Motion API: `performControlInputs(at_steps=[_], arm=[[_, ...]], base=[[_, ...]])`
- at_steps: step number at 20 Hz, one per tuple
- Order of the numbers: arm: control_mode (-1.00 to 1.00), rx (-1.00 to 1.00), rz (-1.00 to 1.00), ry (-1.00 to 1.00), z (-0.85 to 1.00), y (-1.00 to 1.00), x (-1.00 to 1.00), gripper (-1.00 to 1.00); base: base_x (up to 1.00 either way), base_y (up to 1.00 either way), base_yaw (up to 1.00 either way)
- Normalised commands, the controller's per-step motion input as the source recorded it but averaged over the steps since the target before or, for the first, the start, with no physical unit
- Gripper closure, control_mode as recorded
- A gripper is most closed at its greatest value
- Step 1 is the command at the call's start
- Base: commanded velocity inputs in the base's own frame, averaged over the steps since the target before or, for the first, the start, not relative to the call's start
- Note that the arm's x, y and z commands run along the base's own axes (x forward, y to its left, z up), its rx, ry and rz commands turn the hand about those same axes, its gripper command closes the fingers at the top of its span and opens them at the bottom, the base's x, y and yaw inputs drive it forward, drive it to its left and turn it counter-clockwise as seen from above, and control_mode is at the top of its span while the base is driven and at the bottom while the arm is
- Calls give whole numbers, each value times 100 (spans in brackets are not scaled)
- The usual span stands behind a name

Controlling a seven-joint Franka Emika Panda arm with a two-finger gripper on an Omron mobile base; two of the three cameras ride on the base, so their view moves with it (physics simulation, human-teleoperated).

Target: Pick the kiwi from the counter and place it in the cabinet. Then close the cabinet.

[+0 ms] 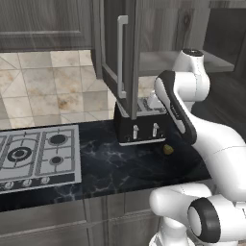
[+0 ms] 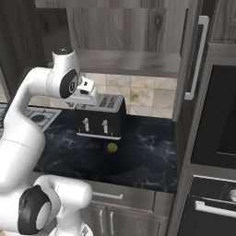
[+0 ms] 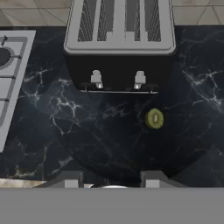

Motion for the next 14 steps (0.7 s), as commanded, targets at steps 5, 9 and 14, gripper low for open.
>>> performControlInputs(at_steps=[5, 9, 14], arm=[[-100, 0, 0, 0, -11, -21, -1, -100], [-100, 4, 0, 0, -15, -67, -16, -100], [-100, 2, 0, 0, -28, -47, -6, -100]], base=[[0, 0, 0], [0, 0, 0], [0, 0, 0]])
